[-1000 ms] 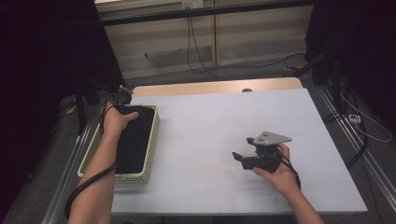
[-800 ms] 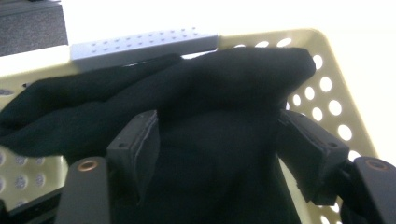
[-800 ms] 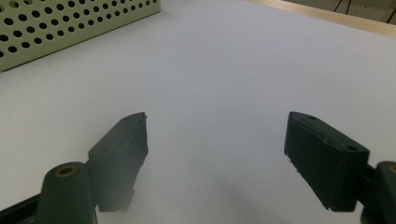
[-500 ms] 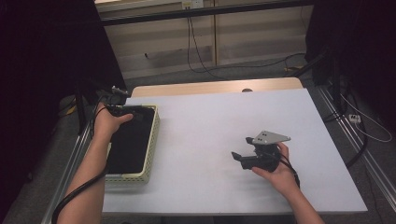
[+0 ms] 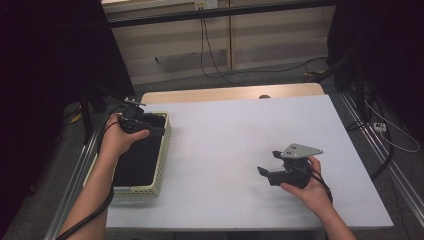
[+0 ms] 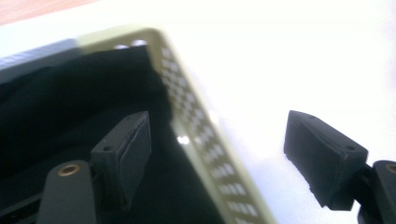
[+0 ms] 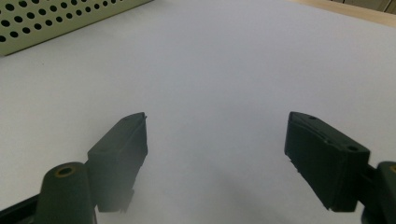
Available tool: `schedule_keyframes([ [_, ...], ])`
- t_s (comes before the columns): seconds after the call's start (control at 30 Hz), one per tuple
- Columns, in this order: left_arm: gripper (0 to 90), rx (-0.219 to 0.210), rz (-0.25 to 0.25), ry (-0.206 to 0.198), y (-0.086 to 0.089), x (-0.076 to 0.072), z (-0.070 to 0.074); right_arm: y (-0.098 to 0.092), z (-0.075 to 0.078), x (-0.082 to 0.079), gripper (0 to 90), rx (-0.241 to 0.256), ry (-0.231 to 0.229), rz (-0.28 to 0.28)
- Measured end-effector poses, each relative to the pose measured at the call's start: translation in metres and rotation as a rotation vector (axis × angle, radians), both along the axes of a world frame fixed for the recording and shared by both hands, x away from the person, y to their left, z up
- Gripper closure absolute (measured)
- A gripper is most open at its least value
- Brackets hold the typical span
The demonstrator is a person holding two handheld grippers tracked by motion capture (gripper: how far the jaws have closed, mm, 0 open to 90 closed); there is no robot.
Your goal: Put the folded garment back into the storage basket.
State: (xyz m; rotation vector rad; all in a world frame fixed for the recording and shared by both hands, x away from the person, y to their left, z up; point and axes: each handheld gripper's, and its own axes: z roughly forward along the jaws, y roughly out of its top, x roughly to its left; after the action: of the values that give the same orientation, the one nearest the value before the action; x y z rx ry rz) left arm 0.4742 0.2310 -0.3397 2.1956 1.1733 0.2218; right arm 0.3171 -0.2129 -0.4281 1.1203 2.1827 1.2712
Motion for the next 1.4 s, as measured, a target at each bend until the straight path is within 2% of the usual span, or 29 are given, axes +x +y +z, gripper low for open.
schedule_keyframes([
  [0.27, 22.7, -0.025, -0.113, -0.016, -0.031, -0.021, -0.001, -0.013, 0.002, -0.007, 21.2, -0.014, 0.012, -0.003],
  [0.53, 22.2, -0.044, -0.201, -0.012, -0.053, -0.036, -0.009, -0.016, 0.002, -0.008, 21.0, -0.02, 0.017, 0.005],
  [0.73, 21.5, -0.06, -0.244, -0.013, -0.065, -0.048, -0.014, -0.017, 0.002, -0.009, 20.9, -0.024, 0.021, 0.009],
  [1.17, 20.8, -0.089, -0.278, 0.006, -0.077, -0.065, -0.034, -0.018, 0.001, -0.013, 20.9, -0.035, 0.033, 0.02],
  [1.27, 20.7, -0.084, -0.278, 0.006, -0.078, -0.067, -0.039, -0.019, 0.001, -0.014, 20.9, -0.035, 0.035, 0.022],
  [1.4, 20.5, -0.099, -0.279, 0.028, -0.078, -0.071, -0.046, -0.021, 0.002, -0.016, 20.8, -0.039, 0.037, 0.019],
])
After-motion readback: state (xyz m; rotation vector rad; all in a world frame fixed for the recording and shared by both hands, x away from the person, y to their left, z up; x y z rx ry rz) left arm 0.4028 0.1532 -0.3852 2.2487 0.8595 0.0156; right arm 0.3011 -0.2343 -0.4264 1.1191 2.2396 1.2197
